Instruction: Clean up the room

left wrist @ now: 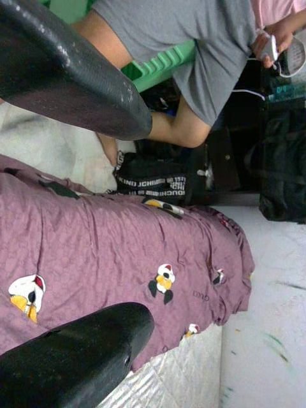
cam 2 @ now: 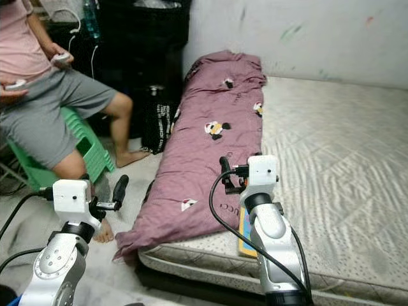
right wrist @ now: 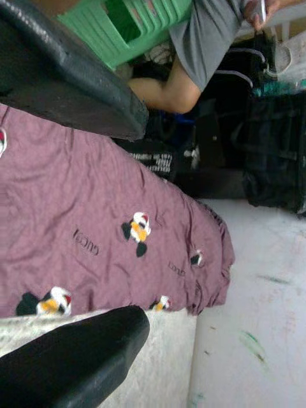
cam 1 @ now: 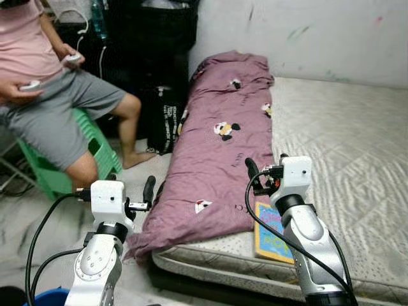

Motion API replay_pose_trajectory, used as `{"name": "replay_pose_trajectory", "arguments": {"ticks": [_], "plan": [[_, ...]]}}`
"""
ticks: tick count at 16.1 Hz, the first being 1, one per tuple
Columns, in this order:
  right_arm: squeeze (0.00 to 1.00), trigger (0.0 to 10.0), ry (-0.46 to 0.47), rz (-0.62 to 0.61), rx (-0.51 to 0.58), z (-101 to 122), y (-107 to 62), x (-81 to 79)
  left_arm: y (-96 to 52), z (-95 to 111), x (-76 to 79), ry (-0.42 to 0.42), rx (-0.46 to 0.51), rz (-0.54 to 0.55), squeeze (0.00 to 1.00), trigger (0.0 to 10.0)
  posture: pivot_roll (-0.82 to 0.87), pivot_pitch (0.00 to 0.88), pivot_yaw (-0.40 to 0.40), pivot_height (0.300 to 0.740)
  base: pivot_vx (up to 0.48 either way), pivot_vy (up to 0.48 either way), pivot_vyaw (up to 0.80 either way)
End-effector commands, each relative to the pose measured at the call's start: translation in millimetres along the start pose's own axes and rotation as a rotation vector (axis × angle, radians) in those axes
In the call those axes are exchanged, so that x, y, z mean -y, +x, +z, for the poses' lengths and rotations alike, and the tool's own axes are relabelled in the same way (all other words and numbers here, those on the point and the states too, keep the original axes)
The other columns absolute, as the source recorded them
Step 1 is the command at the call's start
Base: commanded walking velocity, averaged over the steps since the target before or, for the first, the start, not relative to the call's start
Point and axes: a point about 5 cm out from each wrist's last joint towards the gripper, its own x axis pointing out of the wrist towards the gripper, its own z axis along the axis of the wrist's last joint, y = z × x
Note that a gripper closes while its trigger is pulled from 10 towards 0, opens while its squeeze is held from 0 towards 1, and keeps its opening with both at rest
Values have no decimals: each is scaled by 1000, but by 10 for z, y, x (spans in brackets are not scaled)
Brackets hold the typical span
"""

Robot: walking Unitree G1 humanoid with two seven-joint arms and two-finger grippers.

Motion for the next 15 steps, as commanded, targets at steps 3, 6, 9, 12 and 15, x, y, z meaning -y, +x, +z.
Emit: {"name": "replay_pose_trajectory", "arguments": {"ticks": [3, 6, 9, 12, 15], "plan": [[0, 10000, -10, -12, 13, 28, 19, 17, 18, 18, -6, 8, 11, 2, 0, 10000, -62, 0, 2, 740, 0, -251, 0], [0, 10000, 3, -18, 13, 25, 28, 26, 20, 21, -7, 4, 13, 5, 0, 10000, -61, 0, 1, 740, 0, -307, 0], [0, 10000, 1, -19, 13, 28, 30, 29, 23, 22, -4, 2, 12, 2, 0, 10000, -63, 0, 2, 740, 0, -302, 0], [0, 10000, -7, -17, 11, 24, 33, 24, 24, 21, -4, 2, 12, 1, 0, 10000, -63, 0, 2, 740, 0, -289, 0], [0, 10000, -11, -18, 11, 25, 44, 28, 32, 23, -4, 1, 13, 1, 0, 10000, -64, 0, -2, 740, 0, -291, 0]]}}
